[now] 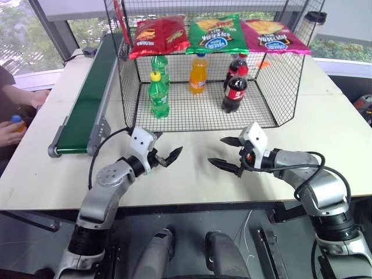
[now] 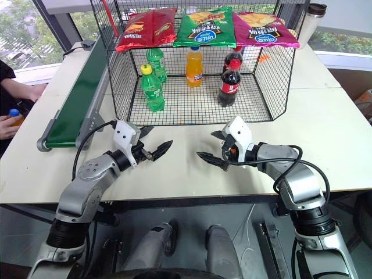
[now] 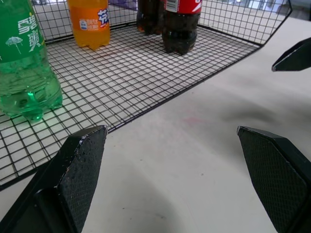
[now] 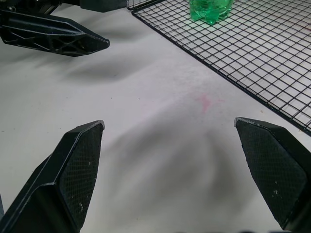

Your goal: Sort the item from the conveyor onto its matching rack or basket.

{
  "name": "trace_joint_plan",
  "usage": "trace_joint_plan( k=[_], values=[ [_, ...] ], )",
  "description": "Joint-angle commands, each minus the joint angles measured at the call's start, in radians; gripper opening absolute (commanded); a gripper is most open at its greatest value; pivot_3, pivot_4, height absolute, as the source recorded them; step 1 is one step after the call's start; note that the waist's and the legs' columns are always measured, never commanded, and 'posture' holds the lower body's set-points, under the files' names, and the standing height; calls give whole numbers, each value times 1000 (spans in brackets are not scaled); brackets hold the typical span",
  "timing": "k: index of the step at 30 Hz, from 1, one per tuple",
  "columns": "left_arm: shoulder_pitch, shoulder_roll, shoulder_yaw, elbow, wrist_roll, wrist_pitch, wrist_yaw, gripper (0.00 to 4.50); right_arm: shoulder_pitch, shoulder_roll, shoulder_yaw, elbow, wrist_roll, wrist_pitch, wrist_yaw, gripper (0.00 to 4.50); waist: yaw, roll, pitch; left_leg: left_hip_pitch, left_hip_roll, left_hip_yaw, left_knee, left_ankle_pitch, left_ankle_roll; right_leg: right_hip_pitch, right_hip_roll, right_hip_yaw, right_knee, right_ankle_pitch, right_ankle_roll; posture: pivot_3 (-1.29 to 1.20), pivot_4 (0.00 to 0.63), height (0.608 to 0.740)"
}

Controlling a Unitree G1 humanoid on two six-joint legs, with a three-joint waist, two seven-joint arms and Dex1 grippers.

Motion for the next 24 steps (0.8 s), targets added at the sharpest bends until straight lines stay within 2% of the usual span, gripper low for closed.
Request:
trace_joint_plan(
  k=[1, 24],
  values=[
    [6, 3, 12, -50, -18, -2, 0, 4500, -11, -6, -14, -33, 15, -14, 5, 4452, 0, 0, 0, 0, 0, 0, 0, 0, 0, 0, 0, 0, 0, 0, 0, 0, 150, 738],
    [21, 30, 25, -74, -43, 30, 0, 4500, -25, -11, -10, -30, 13, -20, 16, 4452, 0, 0, 0, 0, 0, 0, 0, 0, 0, 0, 0, 0, 0, 0, 0, 0, 150, 738]
  ],
)
